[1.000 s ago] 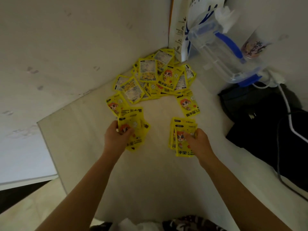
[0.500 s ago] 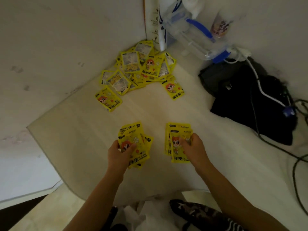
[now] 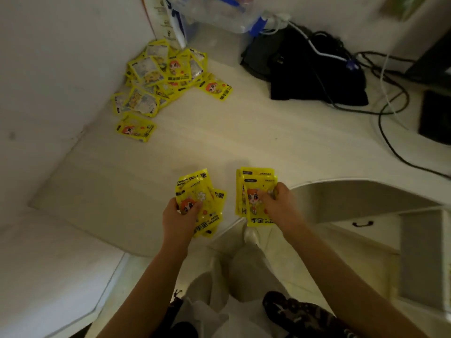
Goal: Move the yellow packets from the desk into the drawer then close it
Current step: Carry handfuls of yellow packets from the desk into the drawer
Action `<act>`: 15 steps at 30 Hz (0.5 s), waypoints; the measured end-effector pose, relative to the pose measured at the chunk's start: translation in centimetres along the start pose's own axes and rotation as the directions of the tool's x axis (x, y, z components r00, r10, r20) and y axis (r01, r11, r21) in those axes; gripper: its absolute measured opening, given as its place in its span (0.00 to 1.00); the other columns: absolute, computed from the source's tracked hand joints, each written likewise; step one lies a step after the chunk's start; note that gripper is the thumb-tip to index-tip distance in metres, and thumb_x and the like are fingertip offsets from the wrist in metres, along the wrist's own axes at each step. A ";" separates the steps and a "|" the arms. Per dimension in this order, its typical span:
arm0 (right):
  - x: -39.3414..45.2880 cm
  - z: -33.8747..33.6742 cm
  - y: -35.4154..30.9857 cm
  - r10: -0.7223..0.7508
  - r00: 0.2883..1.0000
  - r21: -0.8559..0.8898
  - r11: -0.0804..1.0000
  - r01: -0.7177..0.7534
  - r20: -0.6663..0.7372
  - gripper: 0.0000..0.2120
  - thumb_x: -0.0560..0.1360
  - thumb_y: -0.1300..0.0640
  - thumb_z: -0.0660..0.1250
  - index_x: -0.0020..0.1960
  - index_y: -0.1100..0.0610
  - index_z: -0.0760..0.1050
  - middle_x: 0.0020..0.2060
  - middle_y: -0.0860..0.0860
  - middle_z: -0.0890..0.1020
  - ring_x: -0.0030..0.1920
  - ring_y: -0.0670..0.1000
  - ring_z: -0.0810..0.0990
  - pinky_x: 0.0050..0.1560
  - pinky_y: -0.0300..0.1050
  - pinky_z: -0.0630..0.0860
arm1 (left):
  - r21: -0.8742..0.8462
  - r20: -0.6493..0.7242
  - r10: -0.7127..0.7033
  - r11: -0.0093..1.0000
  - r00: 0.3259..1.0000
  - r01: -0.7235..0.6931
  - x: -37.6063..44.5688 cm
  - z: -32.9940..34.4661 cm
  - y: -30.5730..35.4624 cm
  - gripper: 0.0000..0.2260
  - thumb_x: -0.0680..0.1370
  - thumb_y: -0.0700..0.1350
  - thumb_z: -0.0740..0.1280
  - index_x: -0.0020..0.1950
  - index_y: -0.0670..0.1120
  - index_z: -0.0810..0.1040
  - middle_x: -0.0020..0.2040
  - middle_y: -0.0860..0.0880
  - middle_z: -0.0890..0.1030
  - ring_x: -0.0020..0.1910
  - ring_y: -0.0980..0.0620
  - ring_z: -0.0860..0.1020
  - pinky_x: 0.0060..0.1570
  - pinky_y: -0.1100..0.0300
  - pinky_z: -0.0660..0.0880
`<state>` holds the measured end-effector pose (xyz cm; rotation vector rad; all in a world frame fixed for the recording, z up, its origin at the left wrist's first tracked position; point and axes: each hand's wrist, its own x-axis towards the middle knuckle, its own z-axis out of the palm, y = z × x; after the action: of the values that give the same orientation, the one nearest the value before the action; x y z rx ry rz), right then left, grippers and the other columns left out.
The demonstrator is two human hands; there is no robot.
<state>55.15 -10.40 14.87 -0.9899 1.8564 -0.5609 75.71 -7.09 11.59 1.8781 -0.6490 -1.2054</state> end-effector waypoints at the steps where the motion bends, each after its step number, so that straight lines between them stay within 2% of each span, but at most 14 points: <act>1: -1.1 -0.3 0.7 0.002 1.000 0.018 1.000 -0.001 -0.013 0.05 0.77 0.56 0.65 0.44 0.55 0.71 0.40 0.51 0.79 0.41 0.53 0.79 0.45 0.52 0.79 | 0.016 0.025 -0.001 1.000 1.000 0.001 -0.6 0.1 -0.3 0.08 0.73 0.41 0.72 0.51 0.46 0.78 0.46 0.46 0.82 0.46 0.45 0.81 0.44 0.48 0.81; 3: -3.2 -1.1 2.3 0.019 0.999 0.050 0.999 -0.017 -0.033 0.04 0.76 0.57 0.66 0.44 0.56 0.72 0.41 0.53 0.80 0.40 0.52 0.81 0.42 0.50 0.80 | 0.045 0.073 0.008 0.999 0.997 -0.011 -2.0 0.6 -0.7 0.08 0.72 0.41 0.72 0.50 0.47 0.79 0.45 0.48 0.82 0.45 0.46 0.81 0.45 0.48 0.81; 6: -5.7 -2.4 5.5 0.087 0.994 0.097 0.992 -0.080 -0.069 0.10 0.75 0.54 0.67 0.52 0.59 0.74 0.47 0.57 0.81 0.48 0.57 0.82 0.49 0.57 0.80 | 0.101 0.144 0.040 0.993 0.989 -0.055 -4.2 1.5 -1.3 0.08 0.72 0.42 0.73 0.48 0.49 0.79 0.44 0.48 0.82 0.44 0.45 0.82 0.44 0.47 0.81; 9: -8.5 -3.9 8.5 0.153 0.982 0.167 0.977 -0.133 -0.113 0.11 0.76 0.56 0.66 0.55 0.60 0.74 0.50 0.57 0.81 0.50 0.57 0.81 0.51 0.55 0.80 | 0.177 0.223 0.079 0.977 0.972 -0.120 -6.5 2.7 -2.0 0.08 0.71 0.43 0.73 0.48 0.49 0.79 0.44 0.48 0.83 0.44 0.44 0.82 0.46 0.46 0.80; 12: -11.2 -5.6 12.0 0.207 0.967 0.238 0.957 -0.169 -0.146 0.11 0.76 0.56 0.66 0.56 0.59 0.74 0.51 0.57 0.82 0.50 0.57 0.82 0.52 0.58 0.79 | 0.243 0.304 0.088 0.956 0.949 -0.167 -9.0 4.2 -2.9 0.10 0.71 0.43 0.74 0.50 0.47 0.79 0.45 0.47 0.83 0.44 0.45 0.82 0.48 0.44 0.80; 15: -13.8 -7.4 16.0 0.273 0.942 0.304 0.930 -0.206 -0.196 0.11 0.76 0.55 0.67 0.56 0.59 0.74 0.50 0.57 0.82 0.50 0.58 0.82 0.53 0.60 0.79 | 0.284 0.394 0.093 0.934 0.914 -0.217 -11.9 6.1 -4.1 0.10 0.72 0.42 0.73 0.52 0.45 0.78 0.47 0.47 0.83 0.44 0.47 0.82 0.46 0.51 0.79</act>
<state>45.65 9.81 13.98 -0.5141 2.0025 -0.7916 65.21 2.12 12.78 1.8190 -1.2518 -1.4333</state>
